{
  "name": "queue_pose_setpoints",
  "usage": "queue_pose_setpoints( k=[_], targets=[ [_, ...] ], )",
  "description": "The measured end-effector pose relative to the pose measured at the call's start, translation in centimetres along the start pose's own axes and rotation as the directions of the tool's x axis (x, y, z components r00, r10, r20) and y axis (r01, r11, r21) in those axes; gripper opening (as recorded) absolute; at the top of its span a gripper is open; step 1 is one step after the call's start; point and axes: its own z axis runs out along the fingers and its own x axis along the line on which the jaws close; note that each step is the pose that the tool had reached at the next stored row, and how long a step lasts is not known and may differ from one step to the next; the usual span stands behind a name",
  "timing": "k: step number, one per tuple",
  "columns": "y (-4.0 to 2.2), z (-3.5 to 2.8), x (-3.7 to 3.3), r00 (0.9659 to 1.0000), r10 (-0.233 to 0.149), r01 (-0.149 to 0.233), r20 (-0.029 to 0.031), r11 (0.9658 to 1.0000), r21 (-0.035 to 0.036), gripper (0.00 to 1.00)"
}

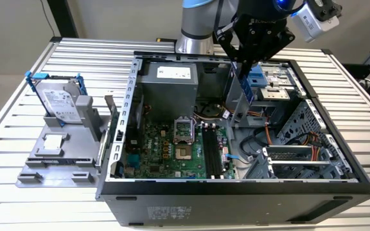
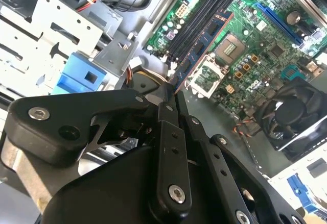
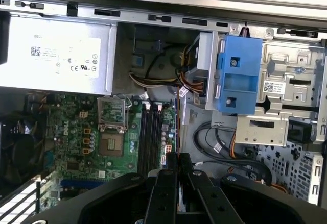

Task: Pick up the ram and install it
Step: 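Insert the ram into the slot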

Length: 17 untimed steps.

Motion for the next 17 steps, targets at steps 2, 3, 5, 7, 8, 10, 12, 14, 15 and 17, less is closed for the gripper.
queue_pose_setpoints(
  k=[2, 3, 5, 7, 8, 10, 12, 14, 15, 17],
  targets=[
    [0.0, 0.0, 0.0, 1.0, 0.0, 0.0, 0.0, 1.0, 0.0001, 0.0],
    [0.0, 0.0, 0.0, 1.0, 0.0, 0.0, 0.0, 1.0, 0.0001, 0.0],
    [0.0, 0.01, 0.0, 1.0, 0.0, 0.0, 0.0, 1.0, 0.0, 0.0],
    [0.0, 0.01, 0.0, 1.0, 0.0, 0.0, 0.0, 1.0, 0.0, 0.0],
    [0.0, 0.01, 0.0, 1.0, 0.0, 0.0, 0.0, 1.0, -0.0001, 0.0],
    [0.0, 0.01, 0.0, 1.0, 0.0, 0.0, 0.0001, 1.0, -0.0001, 0.0],
    [0.0, 0.05, -0.01, 1.0, 0.0, 0.0, -0.0002, 1.0, -0.0001, 0.0],
    [-0.01, 0.19, -0.03, 1.0, 0.001, -0.001, -0.0013, 1.0, 0.0007, 0.0],
    [-0.01, 0.29, -0.04, 1.0, 0.003, -0.003, -0.0019, 1.0, 0.0013, 0.0],
    [-0.02, 0.53, -0.04, 0.9999, 0.012, -0.012, -0.0025, 0.9999, 0.0022, 0.0]
  ],
)
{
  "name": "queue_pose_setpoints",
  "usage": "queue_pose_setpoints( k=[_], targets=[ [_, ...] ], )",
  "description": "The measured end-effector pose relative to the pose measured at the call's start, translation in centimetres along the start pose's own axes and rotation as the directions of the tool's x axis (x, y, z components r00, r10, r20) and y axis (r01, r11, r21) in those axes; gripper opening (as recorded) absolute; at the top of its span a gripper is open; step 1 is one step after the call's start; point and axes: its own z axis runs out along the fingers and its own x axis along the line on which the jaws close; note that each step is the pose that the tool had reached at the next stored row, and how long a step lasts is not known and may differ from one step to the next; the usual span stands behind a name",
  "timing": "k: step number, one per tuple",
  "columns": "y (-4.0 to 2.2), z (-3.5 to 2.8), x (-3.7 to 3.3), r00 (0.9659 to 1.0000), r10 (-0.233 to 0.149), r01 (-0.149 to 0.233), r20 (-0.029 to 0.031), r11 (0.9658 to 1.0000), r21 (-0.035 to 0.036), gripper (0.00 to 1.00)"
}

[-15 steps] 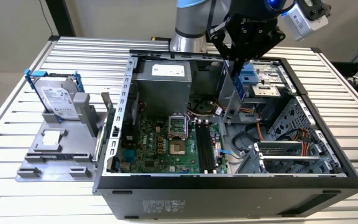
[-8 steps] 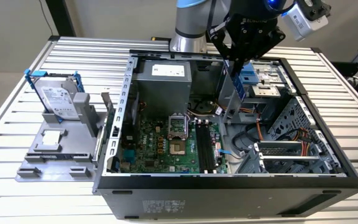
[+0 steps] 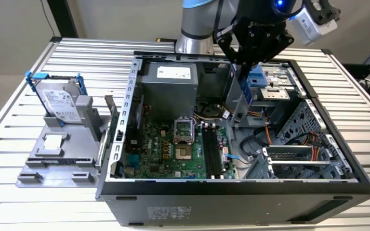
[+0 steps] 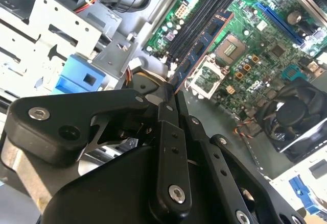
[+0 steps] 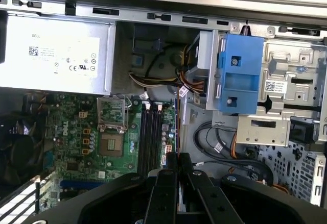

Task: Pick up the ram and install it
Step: 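Insert the ram into the slot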

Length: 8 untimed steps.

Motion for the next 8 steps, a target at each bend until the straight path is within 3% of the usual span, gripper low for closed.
queue_pose_setpoints(
  k=[8],
  targets=[
    [-0.05, 1.35, 0.01, 0.9996, 0.029, -0.029, 0.0009, 0.9996, 0.0019, 0.0]
  ],
)
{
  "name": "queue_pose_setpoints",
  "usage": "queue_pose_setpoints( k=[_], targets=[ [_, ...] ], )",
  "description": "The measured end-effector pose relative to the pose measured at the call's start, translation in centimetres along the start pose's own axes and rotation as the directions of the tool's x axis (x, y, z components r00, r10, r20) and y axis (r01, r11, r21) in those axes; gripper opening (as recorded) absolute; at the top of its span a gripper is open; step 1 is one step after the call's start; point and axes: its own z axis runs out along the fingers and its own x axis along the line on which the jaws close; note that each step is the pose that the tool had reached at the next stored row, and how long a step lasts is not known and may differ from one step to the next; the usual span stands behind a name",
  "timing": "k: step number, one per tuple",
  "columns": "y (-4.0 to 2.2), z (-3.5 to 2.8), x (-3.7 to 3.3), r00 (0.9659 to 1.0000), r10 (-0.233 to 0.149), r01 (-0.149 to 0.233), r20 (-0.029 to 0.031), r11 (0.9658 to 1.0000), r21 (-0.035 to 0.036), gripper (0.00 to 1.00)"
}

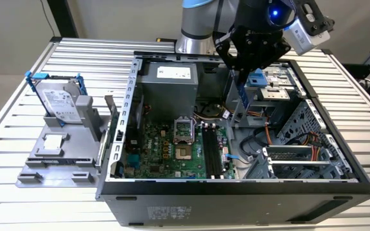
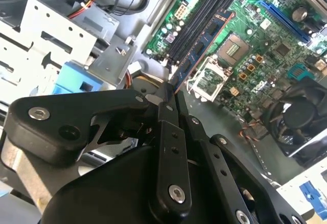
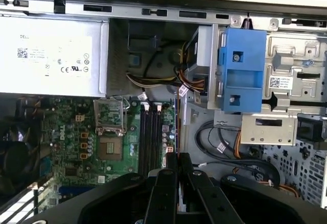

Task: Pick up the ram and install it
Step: 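Insert the ram into the slot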

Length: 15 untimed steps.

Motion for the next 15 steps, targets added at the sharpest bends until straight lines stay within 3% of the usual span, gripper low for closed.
queue_pose_setpoints(
  k=[5, 10, 12, 15],
  targets=[
    [-0.03, 0.88, -0.06, 0.9999, 0.01, -0.01, 0.0004, 0.9999, 0.002, 0.0],
    [-0.04, 1.27, -0.05, 0.9999, 0.016, -0.016, 0.0056, 0.9997, 0.0165, 0.0],
    [-0.06, 1.55, -0.03, 0.9998, 0.018, -0.018, 0.0058, 0.9997, 0.0183, 0.0],
    [-0.07, 1.91, -0.01, 0.9997, 0.024, -0.024, 0.0059, 0.9993, 0.0271, 0.0]
  ],
)
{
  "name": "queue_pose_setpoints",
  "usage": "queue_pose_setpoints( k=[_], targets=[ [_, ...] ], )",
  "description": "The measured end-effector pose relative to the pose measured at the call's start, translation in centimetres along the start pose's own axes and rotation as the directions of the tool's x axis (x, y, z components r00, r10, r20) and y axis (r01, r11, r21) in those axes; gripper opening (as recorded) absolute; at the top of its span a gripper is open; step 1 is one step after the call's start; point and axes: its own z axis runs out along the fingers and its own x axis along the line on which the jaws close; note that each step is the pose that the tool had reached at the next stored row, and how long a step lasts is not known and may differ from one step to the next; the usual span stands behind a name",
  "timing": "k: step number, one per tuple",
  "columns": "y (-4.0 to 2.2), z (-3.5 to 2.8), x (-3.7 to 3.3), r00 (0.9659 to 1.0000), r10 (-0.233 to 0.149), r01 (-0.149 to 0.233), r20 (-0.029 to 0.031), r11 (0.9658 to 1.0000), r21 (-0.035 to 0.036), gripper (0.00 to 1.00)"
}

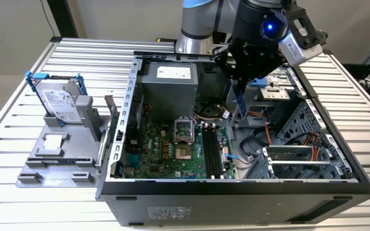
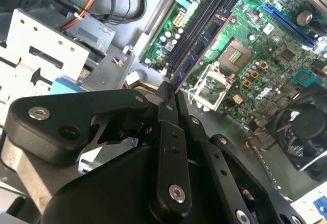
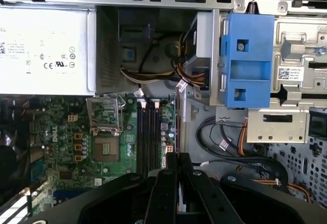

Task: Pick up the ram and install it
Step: 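Insert the ram into the slot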

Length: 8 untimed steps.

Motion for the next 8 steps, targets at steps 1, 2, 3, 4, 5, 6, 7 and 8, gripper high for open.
queue_pose_setpoints(
  k=[1, 2, 3, 4, 5, 6, 7, 8],
  targets=[
    [0.0, 0.16, 0.01, 1.0, 0.002, -0.002, 0.0001, 1.0, 0.0025, 0.0],
    [-0.01, 0.31, 0.02, 1.0, 0.006, -0.006, 0.0001, 1.0, 0.0047, 0.0],
    [-0.01, 0.45, 0.03, 0.9999, 0.011, -0.011, 0.0002, 0.9999, 0.007, 0.0],
    [-0.02, 0.57, 0.04, 0.9999, 0.015, -0.015, 0.0002, 0.9998, 0.0096, 0.0],
    [-0.03, 0.69, 0.05, 0.9998, 0.02, -0.02, 0.0003, 0.9997, 0.0121, 0.0],
    [-0.05, 0.82, 0.05, 0.9997, 0.024, -0.024, 0.0003, 0.9996, 0.0148, 0.0],
    [-0.07, 0.96, 0.06, 0.9996, 0.027, -0.027, 0.0004, 0.9995, 0.0171, 0.0],
    [-0.12, 1.09, 0.07, 0.9996, 0.029, -0.029, 0.0005, 0.9994, 0.0192, 0.0]
  ],
)
